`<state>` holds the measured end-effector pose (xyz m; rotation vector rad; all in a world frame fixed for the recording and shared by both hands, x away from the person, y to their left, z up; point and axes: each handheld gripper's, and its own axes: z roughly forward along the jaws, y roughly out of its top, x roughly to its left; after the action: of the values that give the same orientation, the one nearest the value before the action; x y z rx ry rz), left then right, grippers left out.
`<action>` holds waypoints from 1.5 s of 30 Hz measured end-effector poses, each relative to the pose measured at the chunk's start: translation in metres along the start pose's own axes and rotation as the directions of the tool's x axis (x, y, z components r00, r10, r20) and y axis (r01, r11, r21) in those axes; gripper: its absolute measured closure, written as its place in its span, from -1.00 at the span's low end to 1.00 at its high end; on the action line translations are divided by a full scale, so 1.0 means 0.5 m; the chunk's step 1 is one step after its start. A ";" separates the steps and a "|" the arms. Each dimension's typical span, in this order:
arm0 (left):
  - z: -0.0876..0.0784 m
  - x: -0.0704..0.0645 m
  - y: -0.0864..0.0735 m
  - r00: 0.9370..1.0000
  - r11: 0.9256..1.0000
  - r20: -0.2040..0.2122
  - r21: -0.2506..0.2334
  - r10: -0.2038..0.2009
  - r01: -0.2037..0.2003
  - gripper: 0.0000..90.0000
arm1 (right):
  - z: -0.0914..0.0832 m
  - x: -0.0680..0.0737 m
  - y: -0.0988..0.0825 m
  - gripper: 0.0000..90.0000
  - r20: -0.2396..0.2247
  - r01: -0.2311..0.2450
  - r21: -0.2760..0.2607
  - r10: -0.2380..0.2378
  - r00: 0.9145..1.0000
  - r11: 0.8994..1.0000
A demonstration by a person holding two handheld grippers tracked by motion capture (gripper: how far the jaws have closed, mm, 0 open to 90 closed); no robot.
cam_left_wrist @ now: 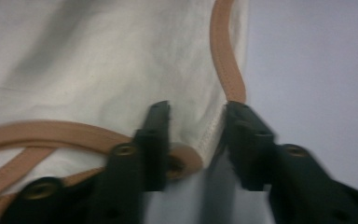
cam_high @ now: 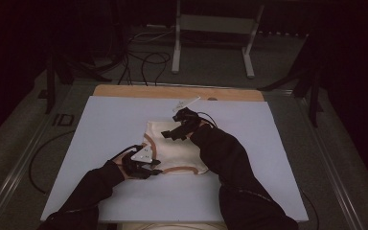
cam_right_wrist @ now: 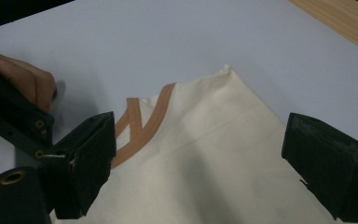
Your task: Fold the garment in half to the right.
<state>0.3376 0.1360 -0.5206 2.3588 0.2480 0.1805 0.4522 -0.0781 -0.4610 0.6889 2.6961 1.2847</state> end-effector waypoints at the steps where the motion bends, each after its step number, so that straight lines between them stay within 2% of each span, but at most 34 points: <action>1: 0.001 0.001 0.001 1.000 1.000 -0.004 0.002 -0.001 0.001 0.55 | 0.002 0.001 0.001 -0.77 -0.002 0.002 0.001 -0.002 1.000 1.000; 3: 0.002 0.002 0.002 1.000 1.000 -0.019 0.004 0.017 -0.017 0.72 | 0.007 0.003 0.003 -0.77 -0.005 0.004 0.004 -0.004 1.000 1.000; 5: 0.003 0.006 0.003 1.000 1.000 -0.025 -0.004 0.007 -0.007 0.80 | 0.011 0.005 0.006 -0.77 -0.006 0.008 0.004 -0.008 1.000 1.000; 7: 0.004 0.008 0.004 1.000 1.000 -0.022 0.001 0.008 -0.008 0.84 | 0.015 0.006 0.010 -0.77 -0.011 0.011 0.000 -0.011 1.000 1.000; 13: 0.005 0.008 0.007 1.000 1.000 -0.012 0.003 -0.023 0.023 0.89 | 0.039 0.006 0.033 -0.77 -0.005 0.030 0.005 -0.030 1.000 1.000; 16: 0.004 0.010 0.006 1.000 1.000 -0.008 0.001 -0.028 0.028 0.89 | 0.058 0.003 0.044 -0.77 -0.010 0.021 0.010 -0.021 1.000 1.000; 22: 0.004 0.009 0.005 1.000 1.000 -0.008 0.001 -0.023 0.023 0.89 | 0.097 -0.006 0.064 -0.77 0.005 -0.027 0.015 0.027 1.000 1.000; 28: 0.004 0.011 0.004 1.000 1.000 -0.001 -0.005 -0.026 0.026 0.89 | 0.136 -0.024 0.062 -0.77 0.009 -0.055 0.020 0.055 0.998 0.998; 29: 0.003 0.011 0.004 1.000 1.000 -0.001 -0.007 -0.026 0.026 0.89 | 0.142 -0.027 0.061 -0.77 0.012 -0.074 0.020 0.074 0.997 0.997; 31: 0.002 0.012 0.004 1.000 1.000 0.000 -0.010 -0.026 0.026 0.89 | 0.152 -0.031 0.060 -0.74 0.021 -0.073 0.031 0.072 0.997 0.997; 33: 0.000 0.015 0.003 0.999 0.998 0.015 -0.034 -0.048 0.049 0.89 | 0.162 -0.036 0.061 -0.68 0.036 -0.068 0.054 0.066 0.997 0.996; 34: -0.001 0.016 0.003 0.999 0.999 0.011 -0.030 -0.042 0.043 0.89 | 0.168 -0.035 0.062 -0.64 0.044 -0.075 0.064 0.072 0.996 0.995; 35: -0.001 0.016 0.003 0.999 0.999 0.011 -0.031 -0.042 0.043 0.89 | 0.172 -0.040 0.061 -0.57 0.048 -0.059 0.065 0.055 0.997 0.996; 36: 0.000 0.015 0.003 0.999 0.999 0.011 -0.031 -0.040 0.041 0.89 | 0.176 -0.039 0.064 -0.46 0.052 -0.081 0.071 0.077 0.996 0.994; 38: 0.000 0.015 0.003 0.999 0.999 0.015 -0.031 -0.038 0.039 0.89 | 0.185 -0.043 0.066 -0.37 0.066 -0.055 0.075 0.050 0.997 0.996; 40: -0.001 0.015 0.003 0.999 0.999 0.014 -0.034 -0.040 0.040 0.89 | 0.194 -0.042 0.068 -0.15 0.073 -0.052 0.085 0.046 0.996 0.995; 42: -0.001 0.015 0.004 0.999 0.999 0.013 -0.032 -0.037 0.038 0.89 | 0.203 -0.043 0.070 -0.06 0.075 -0.039 0.101 0.032 0.997 0.994; 45: 0.000 0.013 0.003 0.999 0.999 0.011 -0.028 -0.035 0.035 0.89 | 0.217 -0.044 0.072 0.07 0.086 -0.054 0.111 0.044 0.995 0.992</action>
<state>0.3443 0.1364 -0.5190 2.3255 0.2793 0.1536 0.5126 0.0105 -0.5067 0.8068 2.7168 1.0926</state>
